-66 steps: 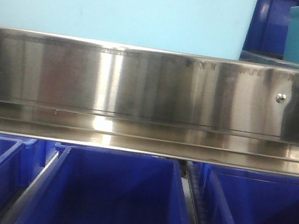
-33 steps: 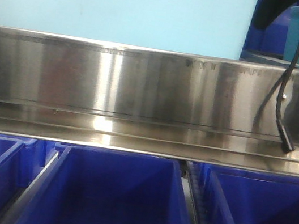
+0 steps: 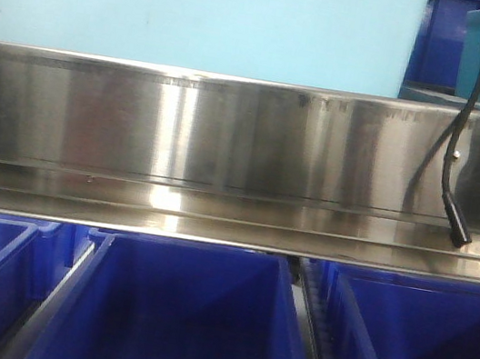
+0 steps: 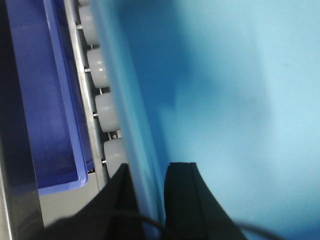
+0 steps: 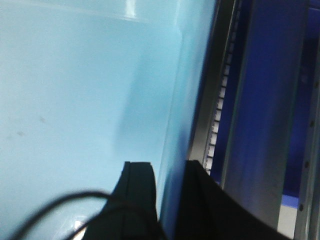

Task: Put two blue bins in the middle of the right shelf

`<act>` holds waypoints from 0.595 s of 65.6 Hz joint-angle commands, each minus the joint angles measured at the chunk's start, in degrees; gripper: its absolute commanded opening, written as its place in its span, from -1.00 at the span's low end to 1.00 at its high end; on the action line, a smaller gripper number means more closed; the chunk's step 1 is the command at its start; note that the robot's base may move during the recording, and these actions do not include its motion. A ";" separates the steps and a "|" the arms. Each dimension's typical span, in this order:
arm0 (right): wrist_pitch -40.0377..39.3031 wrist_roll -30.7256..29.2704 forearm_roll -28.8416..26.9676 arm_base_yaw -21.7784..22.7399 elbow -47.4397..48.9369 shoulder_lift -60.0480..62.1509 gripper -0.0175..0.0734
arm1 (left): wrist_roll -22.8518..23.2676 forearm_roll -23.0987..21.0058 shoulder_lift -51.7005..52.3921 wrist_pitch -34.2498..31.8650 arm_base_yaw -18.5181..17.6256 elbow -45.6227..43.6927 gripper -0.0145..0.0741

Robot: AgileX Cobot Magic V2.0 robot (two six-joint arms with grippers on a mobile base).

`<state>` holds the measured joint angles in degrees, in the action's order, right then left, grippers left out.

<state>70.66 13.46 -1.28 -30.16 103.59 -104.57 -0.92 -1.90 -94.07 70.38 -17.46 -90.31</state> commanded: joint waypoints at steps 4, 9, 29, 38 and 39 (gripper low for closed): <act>-0.69 -0.74 -0.29 -0.23 0.34 0.24 -0.95 | 0.24 -1.47 0.19 -0.42 -0.28 -0.51 -0.92; -0.69 -0.64 -0.29 -0.23 0.34 0.48 -0.95 | 1.66 -1.47 0.19 -0.42 -0.28 -0.51 -0.92; -0.77 -0.23 0.79 -0.23 0.44 5.55 -0.95 | 5.94 -1.35 3.50 -0.42 -0.28 -3.42 -0.92; -3.28 -0.23 2.50 -0.23 0.44 8.80 -0.95 | 6.16 -2.07 4.90 -0.42 -0.39 -9.63 -0.92; -3.55 -0.23 2.77 -0.23 0.44 9.14 -0.95 | 6.16 -2.08 4.91 -0.42 -0.40 -10.04 -0.92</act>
<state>69.91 14.25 0.00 -30.26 103.59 -98.58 4.94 -1.93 -91.21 71.33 -17.46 -95.93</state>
